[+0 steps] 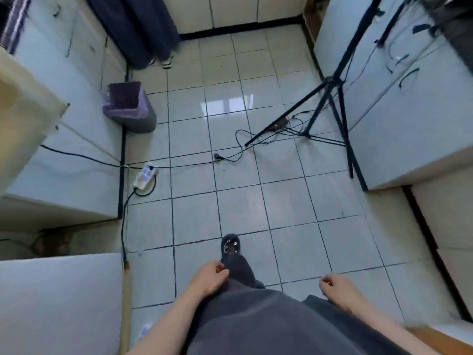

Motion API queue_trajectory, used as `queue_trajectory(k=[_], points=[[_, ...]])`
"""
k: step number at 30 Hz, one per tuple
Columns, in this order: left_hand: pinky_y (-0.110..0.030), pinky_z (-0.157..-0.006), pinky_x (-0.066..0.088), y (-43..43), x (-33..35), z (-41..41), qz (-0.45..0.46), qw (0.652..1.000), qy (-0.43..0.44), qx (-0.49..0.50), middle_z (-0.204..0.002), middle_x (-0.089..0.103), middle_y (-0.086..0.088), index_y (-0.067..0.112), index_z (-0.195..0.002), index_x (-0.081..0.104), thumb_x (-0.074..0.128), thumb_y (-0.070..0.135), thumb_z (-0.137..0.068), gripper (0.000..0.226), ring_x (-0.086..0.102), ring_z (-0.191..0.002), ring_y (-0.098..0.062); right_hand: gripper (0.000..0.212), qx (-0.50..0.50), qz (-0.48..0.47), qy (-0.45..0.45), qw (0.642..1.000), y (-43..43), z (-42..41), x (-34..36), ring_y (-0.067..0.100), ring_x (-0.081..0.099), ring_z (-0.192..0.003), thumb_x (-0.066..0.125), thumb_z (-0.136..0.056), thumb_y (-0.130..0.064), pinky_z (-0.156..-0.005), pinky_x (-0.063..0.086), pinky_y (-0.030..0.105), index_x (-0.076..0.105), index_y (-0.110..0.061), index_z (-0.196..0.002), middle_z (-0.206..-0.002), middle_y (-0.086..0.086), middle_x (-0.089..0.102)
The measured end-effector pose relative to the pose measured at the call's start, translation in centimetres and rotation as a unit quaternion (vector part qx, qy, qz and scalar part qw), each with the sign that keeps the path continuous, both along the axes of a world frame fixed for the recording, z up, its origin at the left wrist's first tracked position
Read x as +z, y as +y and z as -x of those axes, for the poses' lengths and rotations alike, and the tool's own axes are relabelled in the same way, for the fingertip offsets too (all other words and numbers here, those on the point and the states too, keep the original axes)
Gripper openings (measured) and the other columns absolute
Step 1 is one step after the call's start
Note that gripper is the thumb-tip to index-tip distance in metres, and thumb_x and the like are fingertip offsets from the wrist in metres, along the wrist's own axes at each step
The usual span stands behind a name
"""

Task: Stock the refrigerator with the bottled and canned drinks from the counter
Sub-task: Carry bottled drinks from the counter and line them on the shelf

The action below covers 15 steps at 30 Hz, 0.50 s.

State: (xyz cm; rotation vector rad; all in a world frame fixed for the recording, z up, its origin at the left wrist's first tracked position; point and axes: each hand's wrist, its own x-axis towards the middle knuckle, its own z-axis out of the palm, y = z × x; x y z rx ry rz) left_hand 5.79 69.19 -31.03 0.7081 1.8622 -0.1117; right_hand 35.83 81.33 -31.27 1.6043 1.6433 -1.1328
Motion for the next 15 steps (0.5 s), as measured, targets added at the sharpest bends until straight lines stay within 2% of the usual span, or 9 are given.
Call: queue_trajectory(k=[4, 6, 8, 10, 12, 15], points=[[-0.024, -0.086, 0.039, 6.4, -0.1, -0.2, 0.019, 0.998, 0.028, -0.054, -0.115, 0.059, 0.004, 0.022, -0.116, 0.053, 0.045, 0.039, -0.094, 0.029, 0.056, -0.110, -0.017, 0.016, -0.067, 0.013, 0.004, 0.998, 1.3, -3.2, -0.1, 0.017, 0.060, -0.080, 0.045, -0.090, -0.024, -0.067, 0.041, 0.025, 0.057, -0.022, -0.079, -0.082, -0.002, 0.066], [-0.025, -0.086, 0.041, 10.0, -1.2, -0.4, 0.021, 0.996, 0.033, -0.083, -0.104, 0.058, 0.004, 0.024, -0.104, 0.052, 0.046, 0.038, -0.093, 0.018, 0.056, -0.101, -0.018, 0.015, -0.101, 0.025, 0.006, 0.995, 2.4, -4.5, -0.2, 0.015, 0.061, -0.088, 0.044, -0.091, -0.026, -0.072, 0.043, 0.025, 0.058, -0.024, -0.083, -0.089, -0.004, 0.066], [-0.025, -0.083, 0.043, 14.0, -2.7, -1.1, 0.031, 0.991, 0.026, -0.125, -0.097, 0.061, 0.001, 0.022, -0.093, 0.052, 0.047, 0.035, -0.093, 0.014, 0.057, -0.092, -0.018, 0.015, -0.146, 0.026, 0.005, 0.989, 3.7, -6.4, -0.2, 0.013, 0.059, -0.099, 0.044, -0.093, -0.028, -0.081, 0.043, 0.024, 0.059, -0.026, -0.095, -0.104, -0.005, 0.065], [-0.026, -0.082, 0.045, 19.0, -4.4, -1.9, 0.054, 0.981, 0.021, -0.183, -0.101, 0.067, -0.007, 0.017, -0.088, 0.054, 0.048, 0.032, -0.093, 0.017, 0.062, -0.097, -0.023, 0.015, -0.197, 0.034, -0.008, 0.980, 5.4, -9.0, 0.1, 0.011, 0.057, -0.100, 0.042, -0.095, -0.030, -0.084, 0.043, 0.023, 0.056, -0.027, -0.099, -0.111, -0.005, 0.064], [-0.024, -0.082, 0.043, 24.3, -5.3, -3.2, 0.073, 0.961, 0.034, -0.264, -0.112, 0.066, -0.011, 0.017, -0.089, 0.051, 0.048, 0.034, -0.092, 0.018, 0.060, -0.107, -0.024, 0.015, -0.252, 0.026, -0.019, 0.967, 7.0, -11.7, 1.2, 0.011, 0.057, -0.099, 0.040, -0.097, -0.029, -0.081, 0.043, 0.022, 0.055, -0.026, -0.100, -0.108, -0.006, 0.062], [-0.026, -0.082, 0.041, 34.7, -4.8, -7.6, 0.042, 0.935, 0.040, -0.350, -0.112, 0.065, -0.012, 0.019, -0.080, 0.049, 0.048, 0.033, -0.093, 0.019, 0.058, -0.111, -0.026, 0.021, -0.358, -0.016, -0.029, 0.933, 9.7, -15.4, 2.2, 0.015, 0.059, -0.098, 0.039, -0.097, -0.026, -0.077, 0.042, 0.024, 0.058, -0.018, -0.100, -0.103, -0.002, 0.063]])
